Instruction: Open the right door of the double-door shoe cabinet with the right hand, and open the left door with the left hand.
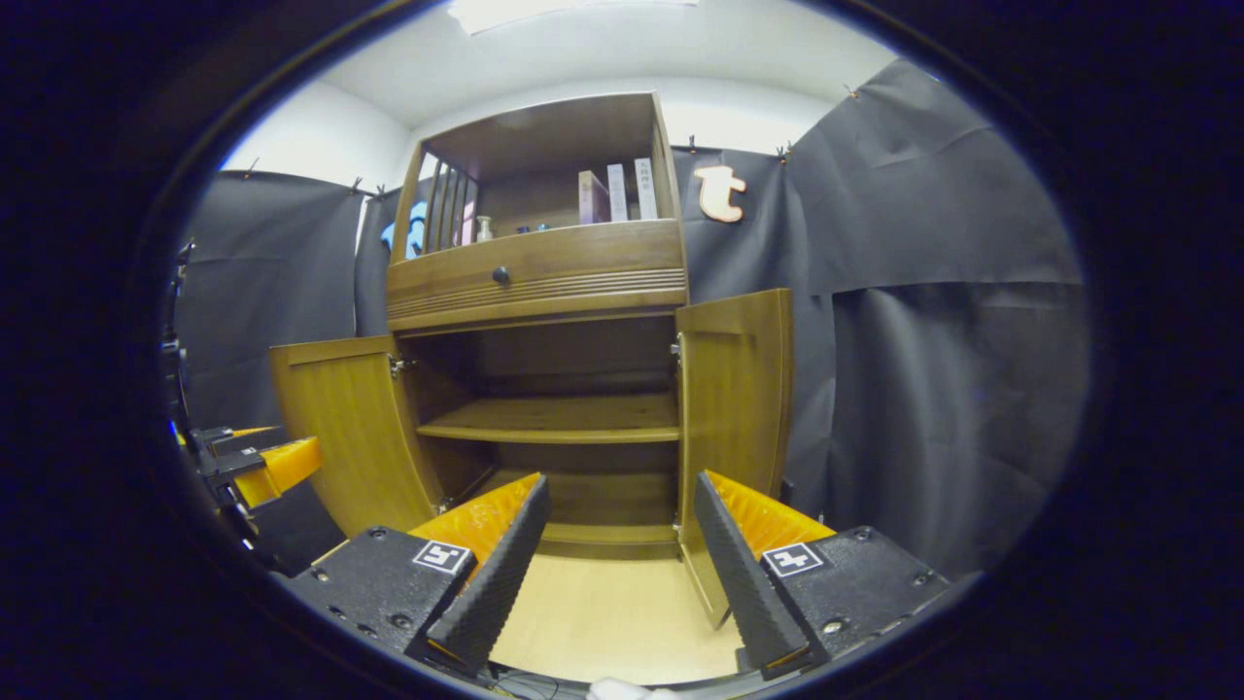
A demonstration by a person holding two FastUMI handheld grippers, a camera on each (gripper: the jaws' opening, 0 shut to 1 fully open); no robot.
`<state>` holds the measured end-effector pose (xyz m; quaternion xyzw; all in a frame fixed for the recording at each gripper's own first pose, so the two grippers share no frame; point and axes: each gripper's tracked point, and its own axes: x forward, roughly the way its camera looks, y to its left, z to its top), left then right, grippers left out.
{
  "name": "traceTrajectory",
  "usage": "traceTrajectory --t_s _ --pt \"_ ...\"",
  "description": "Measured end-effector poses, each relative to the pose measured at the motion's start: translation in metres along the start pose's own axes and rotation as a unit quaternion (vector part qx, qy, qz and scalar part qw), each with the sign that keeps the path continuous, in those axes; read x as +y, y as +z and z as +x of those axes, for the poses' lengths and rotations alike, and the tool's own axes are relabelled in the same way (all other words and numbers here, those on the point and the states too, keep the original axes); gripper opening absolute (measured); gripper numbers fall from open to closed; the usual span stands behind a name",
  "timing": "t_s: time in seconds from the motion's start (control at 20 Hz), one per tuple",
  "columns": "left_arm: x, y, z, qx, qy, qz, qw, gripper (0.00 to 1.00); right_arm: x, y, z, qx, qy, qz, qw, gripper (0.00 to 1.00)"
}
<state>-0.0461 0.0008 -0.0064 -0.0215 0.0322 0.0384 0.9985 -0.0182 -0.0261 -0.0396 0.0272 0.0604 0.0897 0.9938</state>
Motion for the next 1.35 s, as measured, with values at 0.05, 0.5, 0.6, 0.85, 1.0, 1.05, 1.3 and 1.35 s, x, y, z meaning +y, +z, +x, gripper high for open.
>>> traceTrajectory --t_s 0.05,0.5,0.6,0.85,1.0,1.05,1.3,1.35 --pt "-0.001 -0.001 0.001 0.0 -0.004 0.0 1.0 0.96 0.0 0.0 0.0 -0.001 -0.002 0.001 1.0 0.94" --pt "0.007 0.005 0.01 -0.005 -0.01 0.011 1.0 0.96 0.008 -0.001 0.003 0.002 -0.014 0.002 1.0 0.94" --pt "0.009 0.007 0.013 -0.008 -0.014 0.013 1.0 0.96 0.011 0.0 0.004 0.0 -0.017 0.003 1.0 0.94" --pt "0.017 0.005 0.019 -0.01 -0.021 0.016 1.0 0.96 0.02 0.0 0.007 -0.003 -0.022 -0.002 1.0 0.94" --pt "0.024 0.004 0.022 -0.01 -0.021 0.015 1.0 0.96 0.026 -0.001 0.008 -0.004 -0.025 -0.002 1.0 0.94" --pt "0.028 0.005 0.023 -0.011 -0.019 0.014 1.0 0.96 0.028 -0.002 0.01 -0.004 -0.026 -0.002 1.0 0.94" --pt "0.039 0.003 0.025 -0.013 -0.017 0.019 1.0 0.96 0.035 -0.004 0.014 -0.002 -0.03 0.006 1.0 0.99" --pt "0.042 0.003 0.026 -0.011 -0.016 0.021 1.0 0.96 0.037 -0.004 0.014 -0.002 -0.03 0.006 1.0 0.99"
